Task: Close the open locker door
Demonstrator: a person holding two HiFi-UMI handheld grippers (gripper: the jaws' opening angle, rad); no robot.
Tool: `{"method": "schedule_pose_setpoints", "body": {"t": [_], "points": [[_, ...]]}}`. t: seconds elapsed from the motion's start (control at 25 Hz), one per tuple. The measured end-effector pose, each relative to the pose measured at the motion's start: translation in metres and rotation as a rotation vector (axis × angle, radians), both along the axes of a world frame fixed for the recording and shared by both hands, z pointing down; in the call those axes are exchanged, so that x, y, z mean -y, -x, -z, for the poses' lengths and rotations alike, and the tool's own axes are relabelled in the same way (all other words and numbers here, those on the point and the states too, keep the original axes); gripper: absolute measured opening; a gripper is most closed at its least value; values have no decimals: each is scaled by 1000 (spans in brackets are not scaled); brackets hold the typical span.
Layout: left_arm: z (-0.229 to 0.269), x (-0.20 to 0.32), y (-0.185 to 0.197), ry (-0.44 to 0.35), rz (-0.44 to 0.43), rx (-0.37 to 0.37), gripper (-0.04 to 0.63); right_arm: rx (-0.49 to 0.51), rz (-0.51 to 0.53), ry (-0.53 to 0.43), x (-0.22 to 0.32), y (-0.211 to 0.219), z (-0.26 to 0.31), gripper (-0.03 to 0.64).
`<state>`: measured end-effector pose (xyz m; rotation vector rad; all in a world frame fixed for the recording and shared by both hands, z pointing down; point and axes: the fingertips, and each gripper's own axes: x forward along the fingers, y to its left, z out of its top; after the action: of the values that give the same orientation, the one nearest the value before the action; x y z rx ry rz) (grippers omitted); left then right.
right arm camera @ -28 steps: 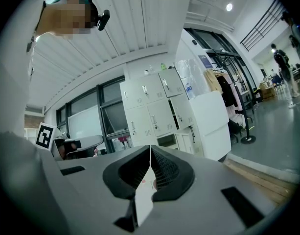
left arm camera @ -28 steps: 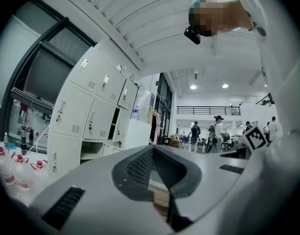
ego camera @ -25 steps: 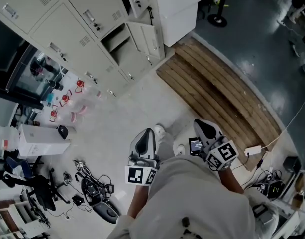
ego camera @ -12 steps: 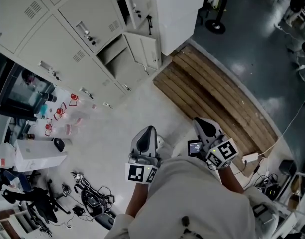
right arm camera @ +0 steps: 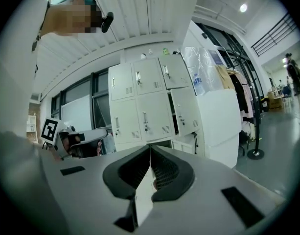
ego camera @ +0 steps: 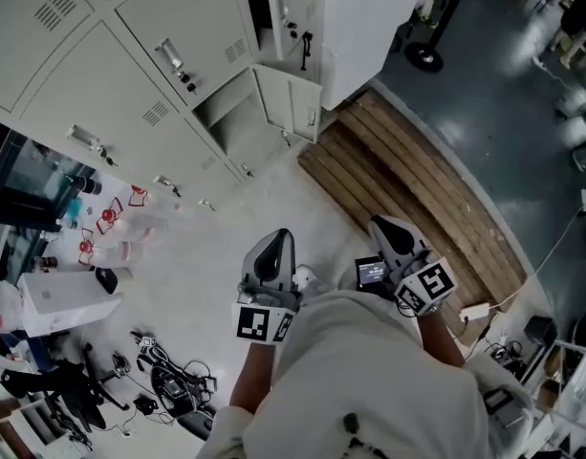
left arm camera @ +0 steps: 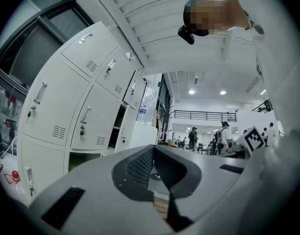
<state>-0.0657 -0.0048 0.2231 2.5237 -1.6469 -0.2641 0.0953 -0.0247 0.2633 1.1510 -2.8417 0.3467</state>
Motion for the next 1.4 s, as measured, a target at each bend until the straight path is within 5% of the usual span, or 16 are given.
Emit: {"method": "schedule_pose_setpoints", "body": {"t": [0.6, 1.0, 1.4], "points": [[-34, 77, 19, 89, 217, -13, 8, -27, 189, 90, 133, 3, -42, 29], [-38, 176, -30, 109, 384, -1, 8, -25, 409, 95, 262, -22, -57, 28], [-72, 250, -65, 145, 424, 21, 8, -53, 533, 117, 369, -28, -143, 29]]}}
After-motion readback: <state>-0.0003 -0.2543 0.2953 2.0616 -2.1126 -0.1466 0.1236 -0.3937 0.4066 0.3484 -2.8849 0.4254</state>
